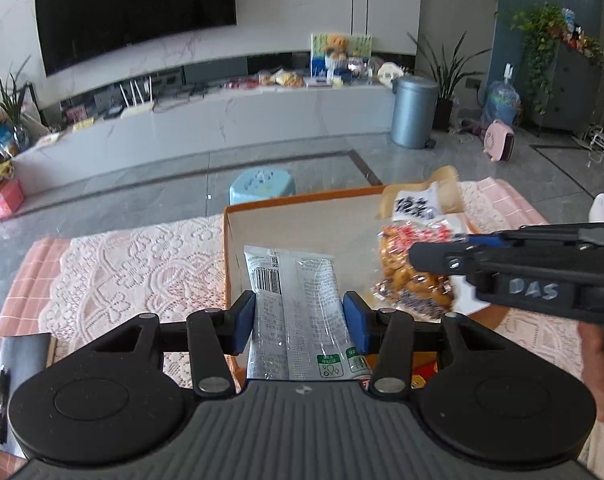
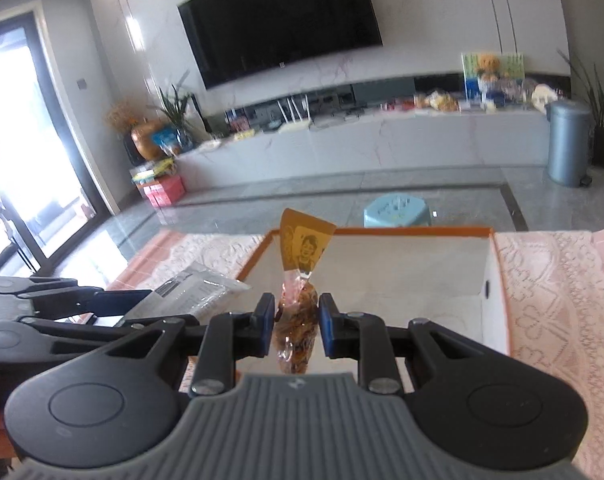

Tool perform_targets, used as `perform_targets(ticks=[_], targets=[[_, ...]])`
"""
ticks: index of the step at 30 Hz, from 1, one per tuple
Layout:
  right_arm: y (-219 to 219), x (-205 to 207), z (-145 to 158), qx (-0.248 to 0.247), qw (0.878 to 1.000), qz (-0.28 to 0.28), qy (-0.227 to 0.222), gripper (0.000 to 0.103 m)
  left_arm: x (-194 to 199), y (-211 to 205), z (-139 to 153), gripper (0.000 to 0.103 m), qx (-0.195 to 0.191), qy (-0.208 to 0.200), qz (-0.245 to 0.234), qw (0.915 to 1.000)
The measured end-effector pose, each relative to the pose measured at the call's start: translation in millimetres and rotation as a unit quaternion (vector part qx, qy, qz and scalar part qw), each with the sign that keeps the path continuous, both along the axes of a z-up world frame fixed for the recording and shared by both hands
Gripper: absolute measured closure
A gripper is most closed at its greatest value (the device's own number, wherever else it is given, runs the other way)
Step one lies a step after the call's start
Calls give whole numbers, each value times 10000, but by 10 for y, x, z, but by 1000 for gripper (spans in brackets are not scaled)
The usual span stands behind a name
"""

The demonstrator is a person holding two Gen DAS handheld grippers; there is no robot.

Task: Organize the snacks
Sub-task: 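Carry white packet with left gripper while right gripper carries snack bag into orange box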

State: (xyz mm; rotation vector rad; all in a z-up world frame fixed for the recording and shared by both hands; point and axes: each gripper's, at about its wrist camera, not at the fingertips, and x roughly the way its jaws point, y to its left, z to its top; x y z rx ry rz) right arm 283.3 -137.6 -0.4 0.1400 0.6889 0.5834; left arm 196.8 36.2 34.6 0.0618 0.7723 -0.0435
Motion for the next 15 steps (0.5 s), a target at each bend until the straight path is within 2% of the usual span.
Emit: perform_targets(ticks=[9, 15], targets=[[371, 624, -483, -348, 9958, 329, 775, 82, 486, -20, -505, 49, 501, 782, -470, 9946], [517, 923, -720, -586, 9874, 555, 1363, 83, 670, -22, -679, 49, 613, 1084, -492, 9910]])
